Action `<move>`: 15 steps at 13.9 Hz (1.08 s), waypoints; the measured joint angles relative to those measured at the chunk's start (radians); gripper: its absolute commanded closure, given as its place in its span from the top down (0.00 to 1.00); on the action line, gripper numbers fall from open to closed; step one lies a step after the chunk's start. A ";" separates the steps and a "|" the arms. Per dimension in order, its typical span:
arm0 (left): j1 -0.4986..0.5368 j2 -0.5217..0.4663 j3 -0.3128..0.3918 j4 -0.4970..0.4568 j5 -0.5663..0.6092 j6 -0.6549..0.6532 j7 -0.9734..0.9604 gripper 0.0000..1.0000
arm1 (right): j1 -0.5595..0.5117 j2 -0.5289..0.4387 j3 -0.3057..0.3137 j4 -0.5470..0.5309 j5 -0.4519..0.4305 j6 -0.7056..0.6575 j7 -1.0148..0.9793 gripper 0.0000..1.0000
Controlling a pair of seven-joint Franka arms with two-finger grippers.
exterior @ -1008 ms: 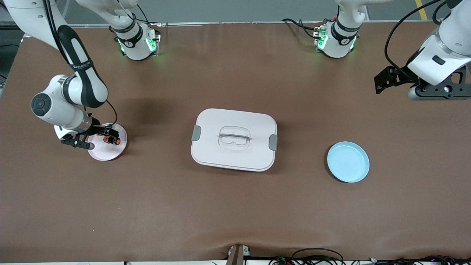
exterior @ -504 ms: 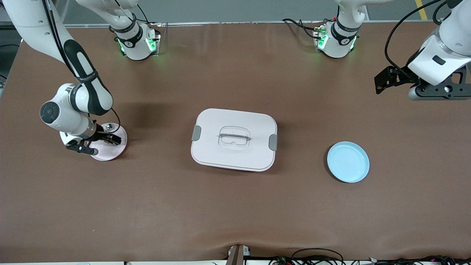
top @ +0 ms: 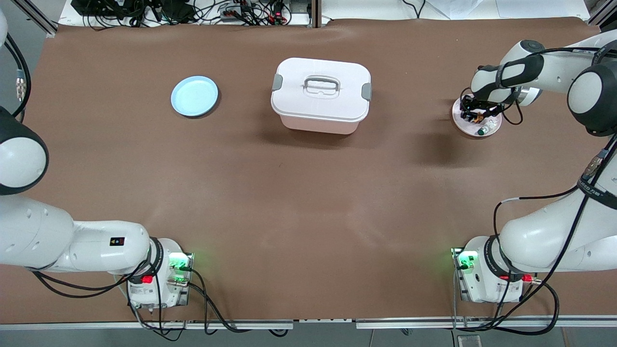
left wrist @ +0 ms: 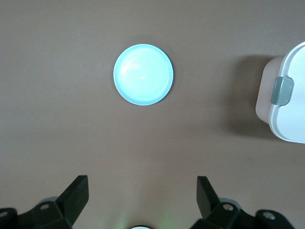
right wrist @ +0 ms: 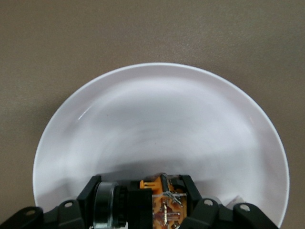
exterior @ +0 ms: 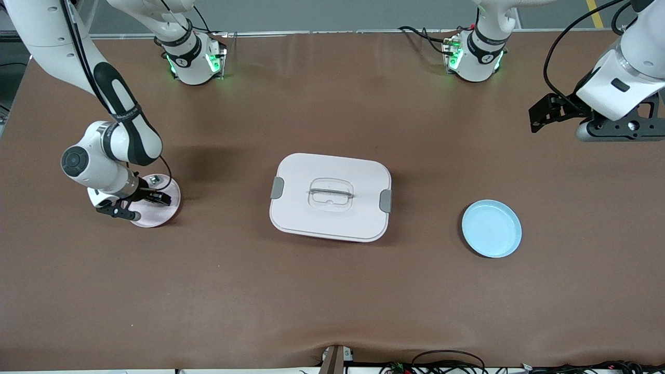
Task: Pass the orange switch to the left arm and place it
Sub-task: 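Lift the orange switch with the right gripper and carry it above the box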
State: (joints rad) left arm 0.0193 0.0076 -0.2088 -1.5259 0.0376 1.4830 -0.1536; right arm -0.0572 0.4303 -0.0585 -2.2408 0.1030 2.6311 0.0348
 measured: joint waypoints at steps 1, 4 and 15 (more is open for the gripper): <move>0.000 0.000 0.000 0.000 0.000 0.000 0.000 1.00 | 0.000 0.000 0.000 0.000 0.000 0.000 0.000 0.25; 0.001 0.000 0.000 0.000 0.000 0.000 0.000 1.00 | 0.000 0.000 0.000 0.000 0.000 0.000 0.000 0.25; 0.002 0.000 0.000 0.000 0.000 0.000 0.000 1.00 | 0.012 -0.096 0.011 0.035 0.000 -0.138 -0.012 0.21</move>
State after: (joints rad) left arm 0.0215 0.0076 -0.2088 -1.5257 0.0376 1.4829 -0.1536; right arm -0.0450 0.3339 -0.0474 -2.2058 0.1027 2.4927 0.0226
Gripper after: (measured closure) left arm 0.000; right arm 0.278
